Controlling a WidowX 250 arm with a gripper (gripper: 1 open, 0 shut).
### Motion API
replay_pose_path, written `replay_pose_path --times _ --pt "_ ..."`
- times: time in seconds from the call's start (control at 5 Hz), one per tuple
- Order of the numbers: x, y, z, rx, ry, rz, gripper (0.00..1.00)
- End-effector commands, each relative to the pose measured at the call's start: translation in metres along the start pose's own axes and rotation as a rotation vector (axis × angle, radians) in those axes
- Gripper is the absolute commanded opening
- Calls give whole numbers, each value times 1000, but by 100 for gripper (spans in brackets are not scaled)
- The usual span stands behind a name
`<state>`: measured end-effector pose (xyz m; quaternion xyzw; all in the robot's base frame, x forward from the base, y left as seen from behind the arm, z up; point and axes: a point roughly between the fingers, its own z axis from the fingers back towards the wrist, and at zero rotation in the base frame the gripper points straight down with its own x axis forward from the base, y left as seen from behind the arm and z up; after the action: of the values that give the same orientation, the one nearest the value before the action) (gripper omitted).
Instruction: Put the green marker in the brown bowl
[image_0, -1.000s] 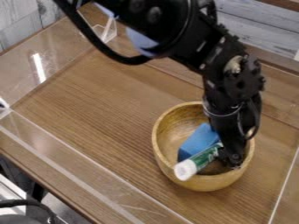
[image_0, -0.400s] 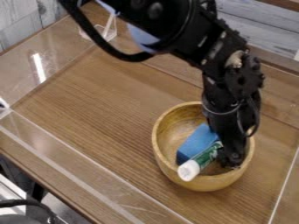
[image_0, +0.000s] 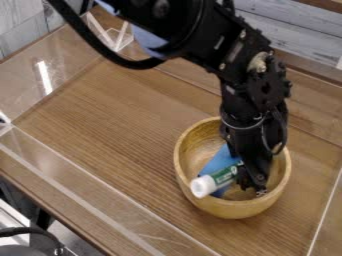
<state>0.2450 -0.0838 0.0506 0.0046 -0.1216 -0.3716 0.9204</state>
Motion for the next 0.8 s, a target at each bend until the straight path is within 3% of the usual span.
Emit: replay_pose_path --times 0.0,0.2,0.4,0.6 --pt "-1 2 4 -5 0 37 0" --pt "-2 2 5 -14 -3 53 100" --pt "-2 0 5 -25 -10 72 100" --pt "-2 1 5 -27 -9 82 0"
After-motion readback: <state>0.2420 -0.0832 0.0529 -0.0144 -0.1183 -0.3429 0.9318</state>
